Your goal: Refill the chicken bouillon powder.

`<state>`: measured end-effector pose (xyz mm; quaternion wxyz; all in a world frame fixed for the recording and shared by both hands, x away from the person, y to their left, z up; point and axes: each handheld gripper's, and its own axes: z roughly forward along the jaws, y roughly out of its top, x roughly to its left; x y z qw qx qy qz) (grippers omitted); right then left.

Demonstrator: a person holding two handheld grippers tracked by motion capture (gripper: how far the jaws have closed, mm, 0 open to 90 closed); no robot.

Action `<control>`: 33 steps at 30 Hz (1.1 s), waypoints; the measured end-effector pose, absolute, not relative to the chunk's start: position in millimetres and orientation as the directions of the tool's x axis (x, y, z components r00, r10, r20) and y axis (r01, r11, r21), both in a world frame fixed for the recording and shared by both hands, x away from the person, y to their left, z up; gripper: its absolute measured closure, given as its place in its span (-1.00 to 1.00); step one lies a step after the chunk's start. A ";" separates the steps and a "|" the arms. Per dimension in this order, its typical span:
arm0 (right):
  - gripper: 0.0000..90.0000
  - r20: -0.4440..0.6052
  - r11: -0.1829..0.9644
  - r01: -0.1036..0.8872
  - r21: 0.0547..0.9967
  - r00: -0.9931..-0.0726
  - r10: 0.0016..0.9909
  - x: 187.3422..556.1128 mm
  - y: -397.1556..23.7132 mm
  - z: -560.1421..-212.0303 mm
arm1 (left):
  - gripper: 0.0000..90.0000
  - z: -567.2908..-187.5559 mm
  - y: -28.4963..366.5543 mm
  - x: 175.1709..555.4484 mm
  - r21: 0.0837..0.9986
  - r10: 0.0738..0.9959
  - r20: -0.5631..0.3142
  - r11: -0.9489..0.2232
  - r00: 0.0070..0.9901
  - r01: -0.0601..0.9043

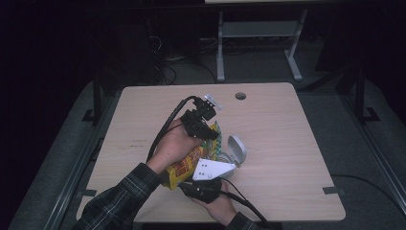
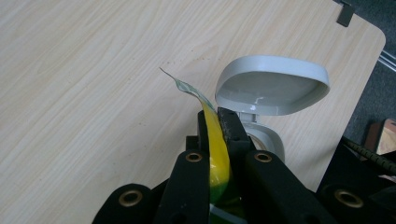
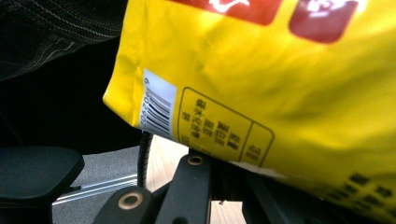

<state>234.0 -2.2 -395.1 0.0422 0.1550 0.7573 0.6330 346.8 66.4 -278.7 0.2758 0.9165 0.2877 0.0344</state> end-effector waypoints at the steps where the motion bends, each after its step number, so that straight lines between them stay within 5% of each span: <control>1: 1.00 0.133 0.151 0.182 0.972 -0.948 0.288 234.0 -2.1 -395.0 | 0.99 -278.6 66.6 346.7 0.524 0.546 -0.095 -0.683 0.832 0.508; 33: 1.00 0.142 0.219 0.210 0.953 -0.947 0.289 240.9 3.9 -413.5 | 1.00 -266.2 106.2 332.4 0.610 0.523 -0.168 -0.610 0.835 0.505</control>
